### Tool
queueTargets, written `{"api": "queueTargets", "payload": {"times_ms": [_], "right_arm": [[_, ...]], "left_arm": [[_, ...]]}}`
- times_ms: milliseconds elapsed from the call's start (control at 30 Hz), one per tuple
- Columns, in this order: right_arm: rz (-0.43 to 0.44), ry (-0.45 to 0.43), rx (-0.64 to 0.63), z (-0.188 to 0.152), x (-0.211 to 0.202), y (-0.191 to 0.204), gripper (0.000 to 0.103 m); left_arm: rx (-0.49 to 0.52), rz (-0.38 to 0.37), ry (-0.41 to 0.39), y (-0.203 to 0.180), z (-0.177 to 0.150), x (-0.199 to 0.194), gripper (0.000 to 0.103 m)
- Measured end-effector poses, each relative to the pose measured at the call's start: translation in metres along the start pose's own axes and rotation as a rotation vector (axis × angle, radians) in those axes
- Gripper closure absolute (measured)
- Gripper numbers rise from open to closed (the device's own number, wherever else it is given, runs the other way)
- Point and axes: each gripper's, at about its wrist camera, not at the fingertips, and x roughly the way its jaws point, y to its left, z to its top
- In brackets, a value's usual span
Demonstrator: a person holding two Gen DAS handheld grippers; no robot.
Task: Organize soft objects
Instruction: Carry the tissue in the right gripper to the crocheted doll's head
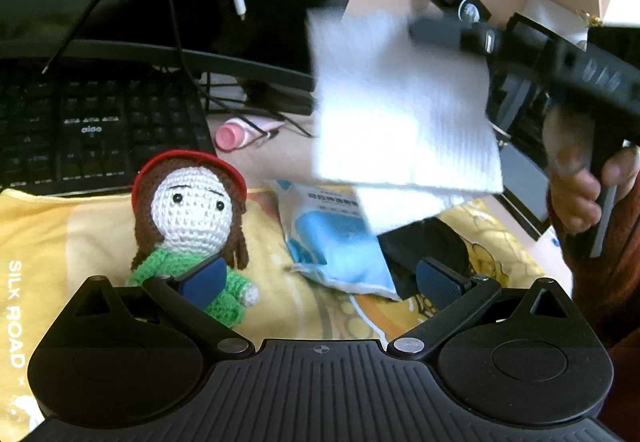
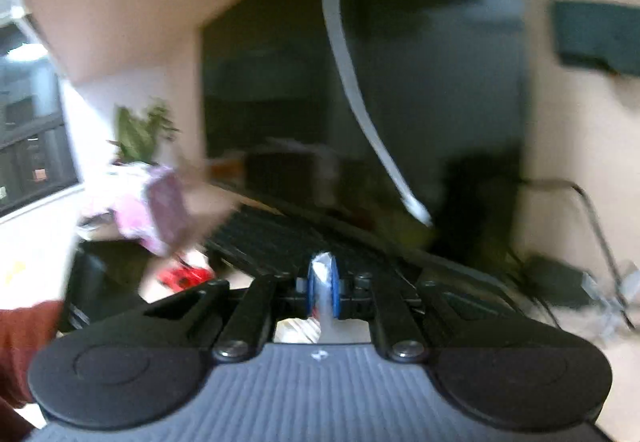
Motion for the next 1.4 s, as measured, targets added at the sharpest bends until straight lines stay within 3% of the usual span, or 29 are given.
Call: {"api": "queueTargets", "payload": {"times_ms": [67,167,233,300,433,633,733,833,933,967,1000,1067,1100,1167,1267,1400], "right_arm": [[0.001,0.057,-0.005,-0.007,0.023,0.001,0.092],[-0.102,0.151,-0.073,-0.037,0.054,0.000,0.083],[-0.118,0.206,-0.095,-0.056,0.066,-0.002,0.080],[-0.053,0.258,-0.025,-0.066,0.072,-0.007,0.054],[0.035,0.313,0.028,-0.073,0.077,-0.004,0.033],[0.050,0.369,-0.044,-0.076,0.084,0.010,0.026],[0.029,0.391,-0.070,-0.078,0.096,0.013,0.023],[0.038,0.413,-0.065,-0.086,0.103,0.016,0.018],[0.062,0.426,-0.056,-0.093,0.108,0.018,0.023],[0.076,0.426,-0.049,-0.094,0.107,0.017,0.033],[0.092,0.424,-0.042,-0.093,0.105,0.017,0.049],[0.103,0.403,-0.025,-0.088,0.095,0.015,0.064],[0.091,0.377,-0.027,-0.086,0.087,0.015,0.078],[0.048,0.308,-0.046,-0.080,0.070,0.015,0.086],[0.035,0.241,-0.013,-0.071,0.055,0.009,0.091],[0.072,0.225,0.016,-0.063,0.065,0.009,0.091]], "left_arm": [[0.002,0.001,0.000,0.000,0.000,0.000,0.000],[0.009,0.004,0.006,-0.001,0.000,-0.001,0.000],[0.028,0.014,0.019,-0.004,0.000,-0.001,0.000],[0.051,0.026,0.034,-0.006,0.000,-0.001,0.000],[0.116,0.065,0.063,-0.014,-0.002,-0.006,0.000],[0.181,0.112,0.100,-0.018,-0.009,-0.013,0.000],[0.176,0.077,0.108,-0.014,-0.008,-0.020,0.000],[0.144,-0.020,0.097,-0.008,-0.008,-0.030,0.000],[0.128,-0.086,0.097,-0.006,-0.009,-0.033,0.000],[0.129,-0.093,0.100,-0.006,-0.009,-0.033,0.000],[0.129,-0.093,0.100,-0.006,-0.009,-0.032,0.000],[0.123,-0.082,0.099,-0.006,-0.009,-0.031,0.000],[0.115,-0.074,0.096,-0.005,-0.009,-0.031,0.000],[0.091,-0.055,0.085,0.000,-0.008,-0.031,0.000],[0.091,0.086,0.071,0.002,-0.007,-0.024,0.000],[0.100,0.299,0.053,0.004,-0.007,-0.013,0.000]]}}
